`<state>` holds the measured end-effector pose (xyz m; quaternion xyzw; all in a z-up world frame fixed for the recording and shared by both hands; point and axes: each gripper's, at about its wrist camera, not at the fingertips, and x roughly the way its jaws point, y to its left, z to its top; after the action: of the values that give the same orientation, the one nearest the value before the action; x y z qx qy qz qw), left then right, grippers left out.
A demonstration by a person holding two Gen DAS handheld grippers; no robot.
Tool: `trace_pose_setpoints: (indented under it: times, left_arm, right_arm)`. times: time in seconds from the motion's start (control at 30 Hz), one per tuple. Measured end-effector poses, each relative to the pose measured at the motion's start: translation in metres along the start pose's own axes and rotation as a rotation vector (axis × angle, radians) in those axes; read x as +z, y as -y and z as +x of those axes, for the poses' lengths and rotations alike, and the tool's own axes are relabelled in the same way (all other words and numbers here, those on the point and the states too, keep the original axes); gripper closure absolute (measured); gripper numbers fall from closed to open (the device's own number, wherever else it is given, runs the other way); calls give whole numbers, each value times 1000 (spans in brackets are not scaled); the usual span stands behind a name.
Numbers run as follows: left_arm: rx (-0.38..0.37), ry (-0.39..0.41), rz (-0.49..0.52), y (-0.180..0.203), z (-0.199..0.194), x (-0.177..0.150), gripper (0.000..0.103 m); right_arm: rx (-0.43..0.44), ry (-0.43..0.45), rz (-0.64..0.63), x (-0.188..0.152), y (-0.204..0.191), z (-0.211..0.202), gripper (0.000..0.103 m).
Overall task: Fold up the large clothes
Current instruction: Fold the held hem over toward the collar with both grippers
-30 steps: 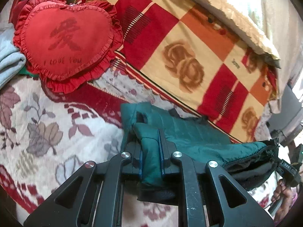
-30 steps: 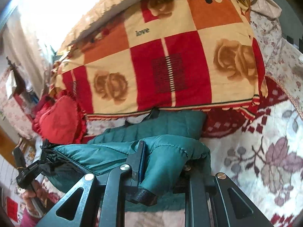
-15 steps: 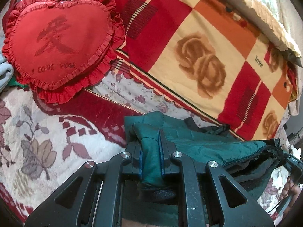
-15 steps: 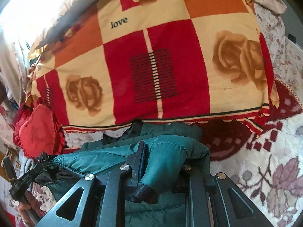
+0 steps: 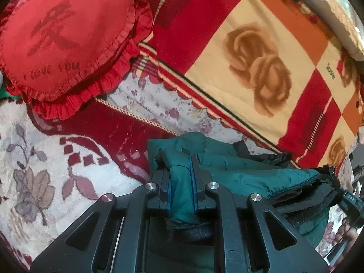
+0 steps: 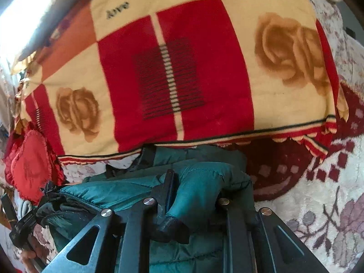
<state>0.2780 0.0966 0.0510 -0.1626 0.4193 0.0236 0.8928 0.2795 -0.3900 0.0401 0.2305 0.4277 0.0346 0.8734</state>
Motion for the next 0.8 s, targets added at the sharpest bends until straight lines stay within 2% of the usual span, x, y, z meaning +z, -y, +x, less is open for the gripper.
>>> trace_pose_setpoints:
  times: [0.07,0.17,0.3,0.33,0.37,0.43,0.53,0.6,0.63,0.67,0.7,0.8]
  left_arm:
    - [9,-12,-6,0,10,-1,90]
    - [9,-25,-34,-2,24,-3,87]
    - [-52,-60,-86,-11,36,1,84]
    - [-82,-76,-102,-15,37,3,82]
    - [-121,-92,-125,-20,37,5,81]
    - [-198,-113,-176,-29,32,9,72]
    - [-260,-111,-201,-34,23,11,57]
    - [-250,-71,-196,-32,10,11,45]
    - [-237,-46,-199,-32,5,10,34]
    - [-227,-12,-207,-33,-1,9,29]
    - [-217,19,-213,-32,-7,8,28]
    - [-203,11,-198,-26,-6,6,28]
  right_arm:
    - [-13,-15,21,-1,4,10,84]
    - [-36,-30,32,-4,6,27,72]
    - [-41,-22,45,-5,6,34,65]
    - [-31,-14,53,-4,7,31,58]
    - [-14,5,66,-4,8,26,45]
    - [16,71,88,0,11,8,28]
    - [32,126,81,1,11,-18,28]
    - [62,127,61,-2,5,-28,28]
    - [65,118,28,-4,-1,-29,28]
    - [57,101,-15,-7,-10,-28,28]
    - [45,84,-66,-9,-21,-24,28]
    - [26,48,-236,-23,-65,-10,28]
